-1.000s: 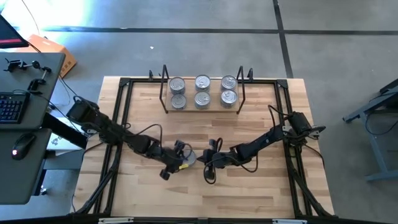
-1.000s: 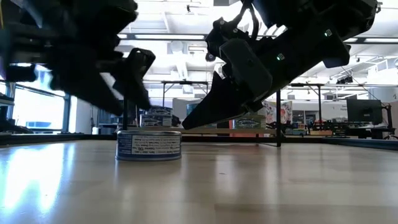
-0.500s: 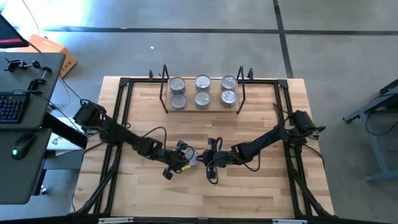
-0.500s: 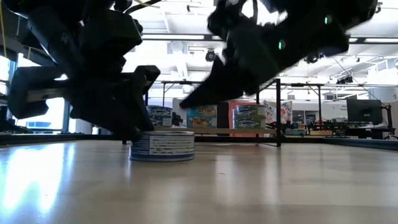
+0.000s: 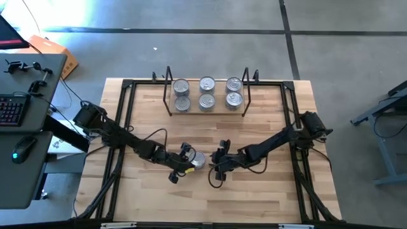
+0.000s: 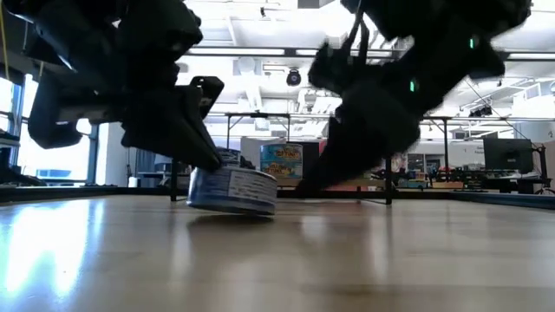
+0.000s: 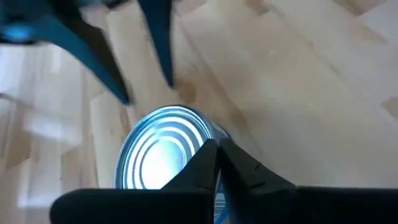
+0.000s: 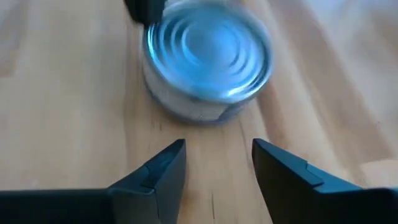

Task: Stack canned seafood by type on shelf
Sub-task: Stack the blue tuna can on top of the other blue tuna can on the shelf

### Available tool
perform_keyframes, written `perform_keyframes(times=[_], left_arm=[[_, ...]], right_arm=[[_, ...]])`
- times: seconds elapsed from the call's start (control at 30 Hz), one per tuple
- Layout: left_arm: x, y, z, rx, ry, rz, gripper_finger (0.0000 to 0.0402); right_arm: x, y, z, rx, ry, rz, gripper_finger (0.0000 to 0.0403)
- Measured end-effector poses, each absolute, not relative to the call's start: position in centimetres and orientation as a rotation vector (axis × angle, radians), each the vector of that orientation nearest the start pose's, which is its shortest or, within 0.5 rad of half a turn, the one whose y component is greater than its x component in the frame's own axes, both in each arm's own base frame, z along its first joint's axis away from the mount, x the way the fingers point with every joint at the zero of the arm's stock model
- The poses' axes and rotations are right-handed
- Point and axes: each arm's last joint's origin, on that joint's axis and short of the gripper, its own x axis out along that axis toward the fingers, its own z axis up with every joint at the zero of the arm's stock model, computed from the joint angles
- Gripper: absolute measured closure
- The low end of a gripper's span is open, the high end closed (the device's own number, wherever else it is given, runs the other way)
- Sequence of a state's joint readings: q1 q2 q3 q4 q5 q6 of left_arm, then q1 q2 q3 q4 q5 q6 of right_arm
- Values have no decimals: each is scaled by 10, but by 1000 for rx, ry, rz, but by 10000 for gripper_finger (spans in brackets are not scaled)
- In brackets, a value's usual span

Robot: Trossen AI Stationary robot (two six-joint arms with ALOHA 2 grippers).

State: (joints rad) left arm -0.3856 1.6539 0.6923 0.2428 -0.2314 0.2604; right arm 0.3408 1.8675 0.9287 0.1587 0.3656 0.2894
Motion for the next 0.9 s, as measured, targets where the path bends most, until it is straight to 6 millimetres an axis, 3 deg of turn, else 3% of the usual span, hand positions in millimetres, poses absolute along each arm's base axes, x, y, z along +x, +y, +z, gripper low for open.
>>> perform_keyframes(times=[0.17,0.3,0.43,0.7,0.9], left_arm=[[287,-108,141,466,623,-199,401],[288,-108,142,442,609,-183,401],[286,-108,144,445,612,-158,401],[263,-101,181,371,685,-32,401],[249,-91,166,239,800,-36,401]], right_arm=[[345,111,100,18,720,-139,224],[348,112,92,-25,692,-169,224],[349,111,94,-45,685,-177,224],[348,110,100,-35,676,-175,224],[355,97,101,86,727,-105,225]])
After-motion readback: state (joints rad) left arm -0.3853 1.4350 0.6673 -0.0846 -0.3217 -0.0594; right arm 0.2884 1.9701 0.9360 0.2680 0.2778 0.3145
